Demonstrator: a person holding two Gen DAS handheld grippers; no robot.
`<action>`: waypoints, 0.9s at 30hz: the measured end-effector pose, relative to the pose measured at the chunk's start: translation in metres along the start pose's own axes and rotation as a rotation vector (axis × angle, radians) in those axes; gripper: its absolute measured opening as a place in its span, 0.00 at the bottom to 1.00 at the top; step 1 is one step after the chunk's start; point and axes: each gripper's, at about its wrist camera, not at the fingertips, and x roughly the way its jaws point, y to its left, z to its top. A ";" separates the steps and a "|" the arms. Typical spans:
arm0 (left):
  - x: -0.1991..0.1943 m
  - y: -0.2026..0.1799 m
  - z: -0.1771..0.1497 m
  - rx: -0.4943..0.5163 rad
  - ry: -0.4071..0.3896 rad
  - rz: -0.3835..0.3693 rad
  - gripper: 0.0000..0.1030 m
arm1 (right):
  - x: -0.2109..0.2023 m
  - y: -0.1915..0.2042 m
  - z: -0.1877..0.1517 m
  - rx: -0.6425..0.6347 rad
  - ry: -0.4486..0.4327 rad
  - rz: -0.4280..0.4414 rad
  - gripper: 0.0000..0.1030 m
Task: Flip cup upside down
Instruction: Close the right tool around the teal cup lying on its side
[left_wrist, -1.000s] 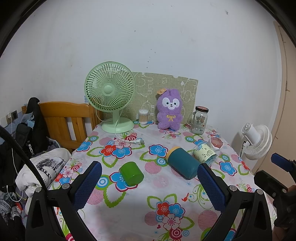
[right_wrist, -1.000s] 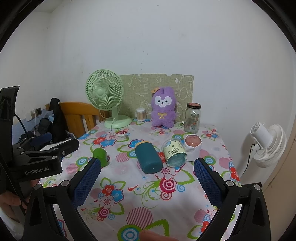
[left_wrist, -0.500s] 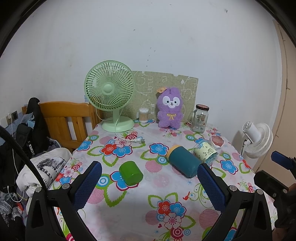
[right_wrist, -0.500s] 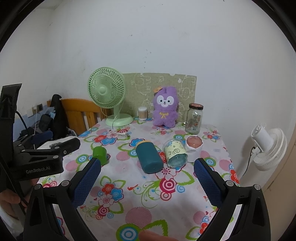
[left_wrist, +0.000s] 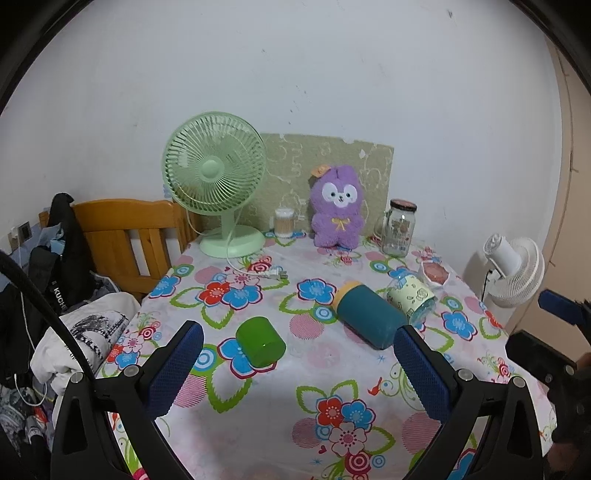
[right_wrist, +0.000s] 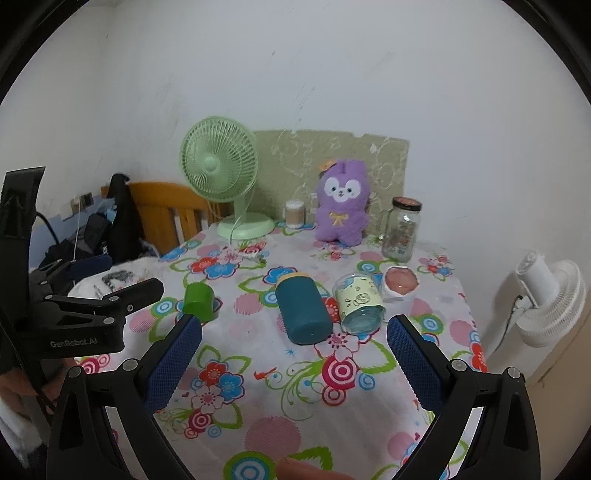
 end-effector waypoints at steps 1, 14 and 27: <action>0.004 0.000 0.001 0.005 0.008 -0.002 1.00 | 0.009 -0.002 0.003 -0.011 0.012 0.009 0.98; 0.116 0.005 0.014 0.198 0.244 -0.043 1.00 | 0.144 -0.017 0.034 -0.100 0.272 0.204 0.98; 0.182 -0.005 0.010 0.401 0.359 -0.050 1.00 | 0.235 -0.022 0.031 -0.129 0.446 0.259 0.98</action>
